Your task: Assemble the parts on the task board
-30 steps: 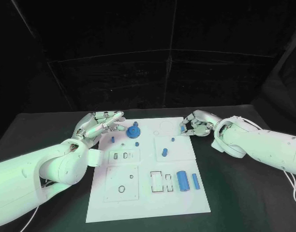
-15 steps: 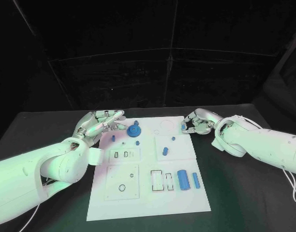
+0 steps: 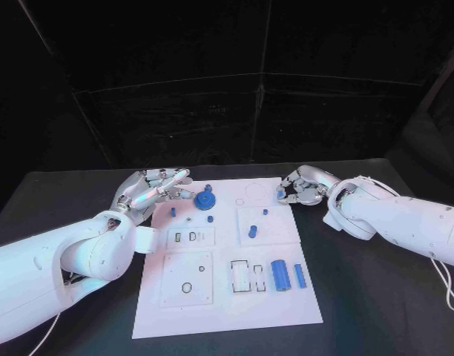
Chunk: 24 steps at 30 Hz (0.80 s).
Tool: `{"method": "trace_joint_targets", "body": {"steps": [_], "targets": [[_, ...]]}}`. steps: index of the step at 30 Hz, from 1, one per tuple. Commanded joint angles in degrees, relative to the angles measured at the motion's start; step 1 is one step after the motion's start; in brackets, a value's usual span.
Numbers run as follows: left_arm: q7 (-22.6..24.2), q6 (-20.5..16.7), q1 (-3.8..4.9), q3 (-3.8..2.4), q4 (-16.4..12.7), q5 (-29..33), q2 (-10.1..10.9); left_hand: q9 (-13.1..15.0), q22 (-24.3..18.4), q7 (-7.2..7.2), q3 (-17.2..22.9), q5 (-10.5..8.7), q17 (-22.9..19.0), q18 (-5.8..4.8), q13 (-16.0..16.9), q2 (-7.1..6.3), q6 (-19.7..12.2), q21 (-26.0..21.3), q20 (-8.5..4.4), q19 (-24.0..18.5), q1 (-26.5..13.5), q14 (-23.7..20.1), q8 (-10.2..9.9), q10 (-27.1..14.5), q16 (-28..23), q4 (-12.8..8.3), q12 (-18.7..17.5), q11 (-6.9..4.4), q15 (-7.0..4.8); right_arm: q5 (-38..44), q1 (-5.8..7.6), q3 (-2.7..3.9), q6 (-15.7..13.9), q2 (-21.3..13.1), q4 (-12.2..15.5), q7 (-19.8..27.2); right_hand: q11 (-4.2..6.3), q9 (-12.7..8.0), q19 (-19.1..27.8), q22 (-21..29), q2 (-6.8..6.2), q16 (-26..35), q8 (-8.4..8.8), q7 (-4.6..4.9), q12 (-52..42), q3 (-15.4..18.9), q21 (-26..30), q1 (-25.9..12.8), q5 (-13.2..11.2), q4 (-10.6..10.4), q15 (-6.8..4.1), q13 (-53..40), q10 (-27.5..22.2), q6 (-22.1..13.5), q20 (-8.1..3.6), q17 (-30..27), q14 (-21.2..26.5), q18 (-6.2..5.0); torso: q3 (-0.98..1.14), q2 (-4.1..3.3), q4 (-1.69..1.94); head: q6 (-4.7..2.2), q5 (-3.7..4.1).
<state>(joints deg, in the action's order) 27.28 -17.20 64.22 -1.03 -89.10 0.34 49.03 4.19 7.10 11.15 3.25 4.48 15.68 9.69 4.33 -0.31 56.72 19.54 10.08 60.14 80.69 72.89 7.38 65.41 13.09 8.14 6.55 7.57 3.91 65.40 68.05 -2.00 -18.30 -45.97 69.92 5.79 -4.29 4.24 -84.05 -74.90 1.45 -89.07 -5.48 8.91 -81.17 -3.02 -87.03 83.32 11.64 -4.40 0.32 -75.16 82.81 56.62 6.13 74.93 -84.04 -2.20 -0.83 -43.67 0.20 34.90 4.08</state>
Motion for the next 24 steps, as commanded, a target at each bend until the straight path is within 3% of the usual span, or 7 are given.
{"method": "trace_joint_targets", "body": {"steps": [1,13,24], "targets": [[0.20,0.70,0.05,-0.04,-0.07,-0.07,-0.04,-0.04,-0.05,0.19,-0.05,0.07,0.05,0.80,0.07,0.16,0.35,-0.40,0.24,0.02,0.46,-0.39,-0.33,0.40,-0.07,-0.44,-0.16,-0.06,0.04,-0.44,0.08,0.02,0.01,0.06,0.00,0.06,0.39,0.13,-2.27,-7.13,0.16,-0.38,-0.43,-0.06,-0.26,-0.59,0.13,0.43,-0.31,0.09,-0.59,-5.59,0.24,0.87,-0.24,13.77,-5.66,0.48,0.01,-0.01,0.00,0.04,0.06],[0.15,0.74,0.05,-0.04,-0.11,-0.07,0.02,-0.04,-0.05,0.19,-0.05,0.07,0.05,0.80,0.07,0.16,0.35,-0.40,0.24,0.02,0.46,-0.39,-0.33,0.40,-0.07,-0.44,-0.16,-0.06,0.04,0.63,0.07,0.02,0.04,0.11,-0.03,-0.75,1.00,0.27,-2.30,-7.15,0.32,-0.40,-1.08,-0.78,-0.39,-1.36,0.13,0.32,-0.30,0.48,-1.10,-5.77,0.41,2.67,-0.69,13.83,-5.67,0.48,0.02,-0.01,0.05,0.21,0.22],[0.14,0.74,0.05,-0.04,-0.11,-0.07,0.06,-0.04,-0.05,0.19,-0.05,0.07,0.05,0.80,0.07,0.16,0.35,-0.40,0.24,0.02,0.46,-0.39,-0.33,0.40,-0.07,-0.44,-0.16,-0.06,0.04,3.19,0.06,0.02,-1.84,0.24,0.38,-1.68,1.21,0.24,-2.33,-7.22,0.59,-0.46,-1.15,-0.98,-0.29,-1.96,0.12,0.50,-0.17,0.76,-1.31,-5.70,0.36,3.03,-0.91,13.97,-5.71,0.50,0.05,0.01,0.00,0.32,0.30]]}}
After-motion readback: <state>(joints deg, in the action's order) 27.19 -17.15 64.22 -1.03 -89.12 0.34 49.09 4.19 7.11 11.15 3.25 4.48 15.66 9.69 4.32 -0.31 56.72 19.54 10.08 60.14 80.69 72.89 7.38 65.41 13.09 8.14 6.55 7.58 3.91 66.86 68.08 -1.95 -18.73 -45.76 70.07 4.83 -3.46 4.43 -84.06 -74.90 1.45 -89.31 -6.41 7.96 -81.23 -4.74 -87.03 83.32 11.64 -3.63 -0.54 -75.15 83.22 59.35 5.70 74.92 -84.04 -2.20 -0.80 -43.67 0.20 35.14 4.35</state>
